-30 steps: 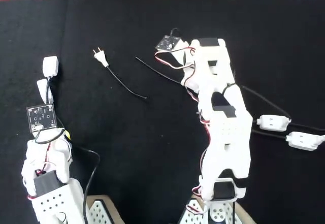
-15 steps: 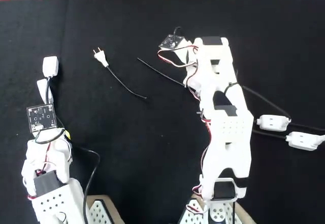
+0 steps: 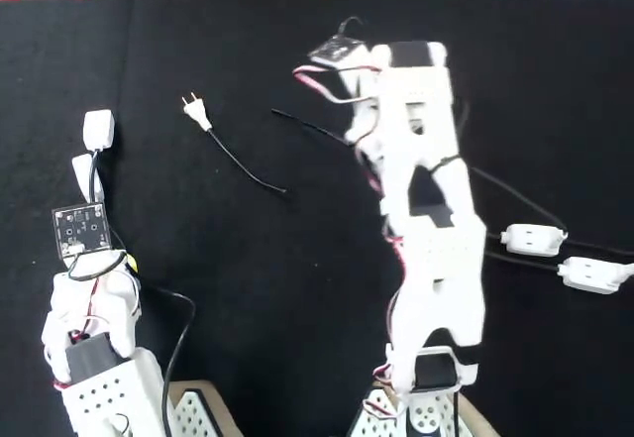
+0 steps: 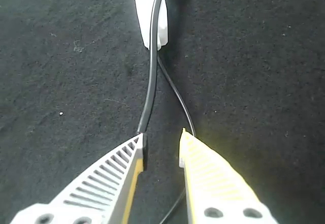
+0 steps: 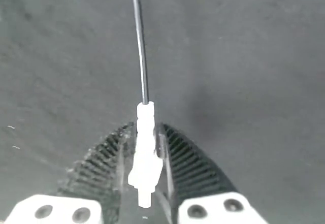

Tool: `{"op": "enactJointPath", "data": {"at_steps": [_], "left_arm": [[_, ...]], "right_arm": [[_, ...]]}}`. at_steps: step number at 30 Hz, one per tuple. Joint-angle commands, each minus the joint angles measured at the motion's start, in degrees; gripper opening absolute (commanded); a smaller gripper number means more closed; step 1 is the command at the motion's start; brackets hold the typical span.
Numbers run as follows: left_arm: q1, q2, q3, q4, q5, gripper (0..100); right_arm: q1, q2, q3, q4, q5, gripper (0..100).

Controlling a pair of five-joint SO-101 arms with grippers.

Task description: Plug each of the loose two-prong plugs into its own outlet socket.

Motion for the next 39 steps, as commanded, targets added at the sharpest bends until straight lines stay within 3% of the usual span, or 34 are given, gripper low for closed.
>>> {"op": "enactJointPath", "data": {"at_steps": [1,8,13,23,30,35,39], "left_arm": [[-0.4,-0.35,1.01,0.26,-0.26,13],[-0.57,-0.35,1.01,0.26,-0.26,12],[-0.75,-0.35,1.01,0.26,-0.26,12],[-0.75,-0.35,1.01,0.26,-0.26,12],[-0.75,-0.35,1.01,0.26,-0.26,12],[-0.75,-0.35,1.01,0.26,-0.26,12],[-0.75,-0.35,1.01,0.26,-0.26,12]], "right_arm": [[-7.91,-8.22,5.49,2.2,-5.89,1.1],[-21.71,-21.05,19.82,1.85,-10.37,1.1],[-27.6,-27.21,24.48,-0.35,-10.73,1.1],[-29.36,-18.33,42.95,-16.62,-10.29,1.2],[-30.33,-8.92,42.59,-11.96,-2.29,1.6],[-32.7,-5.41,40.04,-9.49,-1.23,2.4],[-34.02,-3.38,36.18,-4.92,-1.05,14.1]]}}
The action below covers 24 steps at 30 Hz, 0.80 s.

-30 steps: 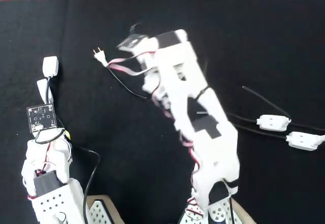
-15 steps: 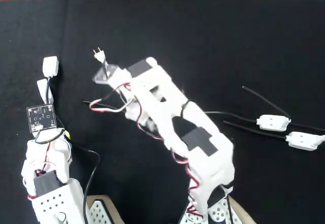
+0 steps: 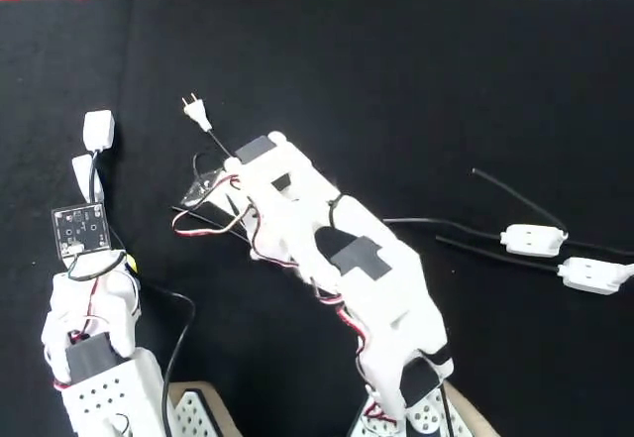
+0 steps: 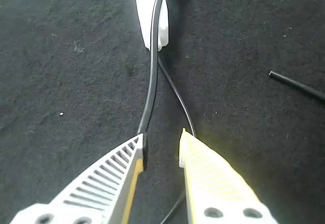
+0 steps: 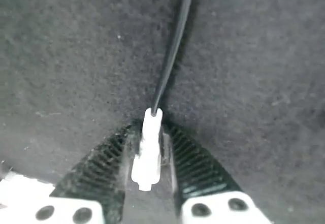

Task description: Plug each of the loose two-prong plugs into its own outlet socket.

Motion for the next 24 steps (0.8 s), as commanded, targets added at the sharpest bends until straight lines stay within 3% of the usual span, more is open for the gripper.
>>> {"op": "enactJointPath", "data": {"at_steps": [1,11,15,24], "left_arm": [[-0.66,-0.35,1.01,0.26,-0.26,12],[-0.75,-0.35,1.01,0.26,-0.26,12],[-0.75,-0.35,1.01,0.26,-0.26,12],[-0.75,-0.35,1.01,0.26,-0.26,12]], "right_arm": [[-3.34,3.74,-2.77,5.98,1.23,16.5],[-3.08,7.25,-5.41,9.05,1.49,8.9],[-0.62,7.6,-5.05,8.79,7.3,8.7],[1.05,7.69,-5.93,6.07,6.95,1.0]]}}
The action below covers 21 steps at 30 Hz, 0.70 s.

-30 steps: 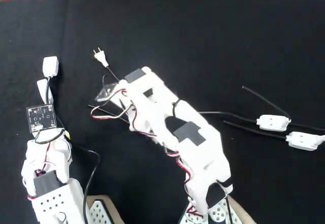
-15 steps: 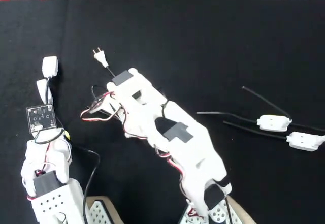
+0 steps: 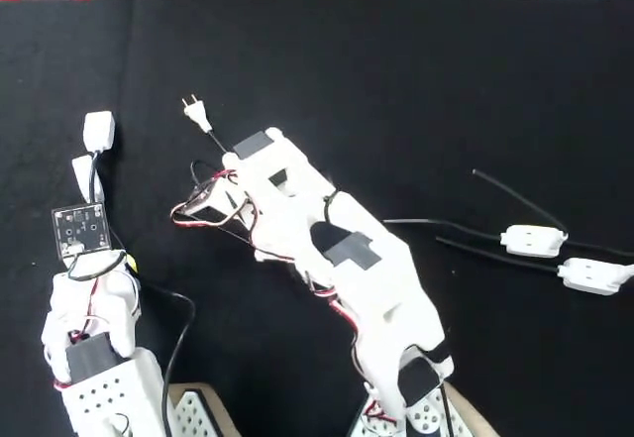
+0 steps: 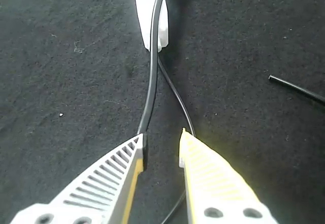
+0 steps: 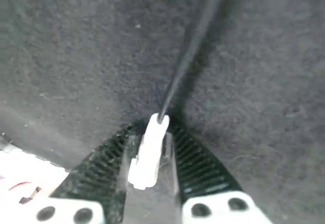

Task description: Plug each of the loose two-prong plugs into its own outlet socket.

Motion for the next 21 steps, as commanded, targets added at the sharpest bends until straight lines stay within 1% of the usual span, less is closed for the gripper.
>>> {"op": "enactJointPath", "data": {"at_steps": [1,3,7,9,15,18,21], "left_arm": [[-0.75,-0.35,1.01,0.26,-0.26,12],[-0.75,-0.35,1.01,0.26,-0.26,12],[-0.75,-0.35,1.01,0.26,-0.26,12],[-0.75,-0.35,1.01,0.26,-0.26,12],[-0.75,-0.35,1.01,0.26,-0.26,12],[-0.75,-0.35,1.01,0.26,-0.26,12],[-0.75,-0.35,1.01,0.26,-0.26,12]], "right_arm": [[0.53,3.03,-0.84,0.35,0.0,1.1],[0.62,2.59,-2.51,0.88,-1.93,1.1],[1.23,-2.33,-3.65,2.55,-2.55,1.1],[1.58,-6.55,-3.47,3.6,-2.64,1.1],[3.52,-22.55,-0.92,3.69,-6.68,1.1],[3.34,-31.43,2.15,1.32,-10.29,1.1],[3.16,-40.84,6.99,-3.52,-14.33,1.1]]}}
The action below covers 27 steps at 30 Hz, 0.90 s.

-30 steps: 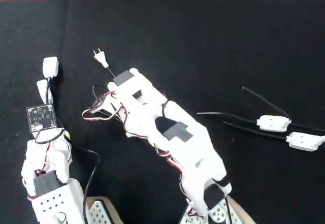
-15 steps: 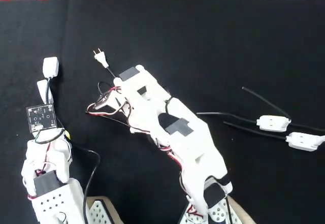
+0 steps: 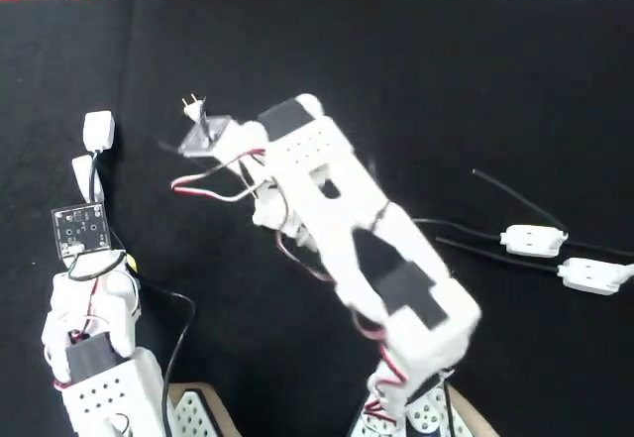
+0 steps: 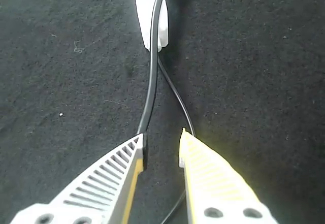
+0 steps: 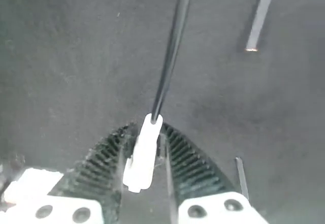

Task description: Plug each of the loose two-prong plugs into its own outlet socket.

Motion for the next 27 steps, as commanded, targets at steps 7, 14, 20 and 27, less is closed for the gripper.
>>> {"op": "enactJointPath", "data": {"at_steps": [7,14,20,27], "left_arm": [[-0.22,-0.35,1.01,0.35,-0.26,12],[6.46,-0.35,0.92,0.09,-0.18,12],[20.7,-0.35,0.4,-3.87,0.35,12],[33.45,-0.35,-1.19,-12.57,11.34,13]], "right_arm": [[-0.44,-36.88,22.55,-20.84,-13.89,1.1],[-0.88,-58.95,47.6,-42.11,-24.97,1.1],[-2.02,-79.34,70.9,-66.2,-34.99,1.1],[-6.33,-98.42,90.68,-80.26,-42.99,1.1]]}}
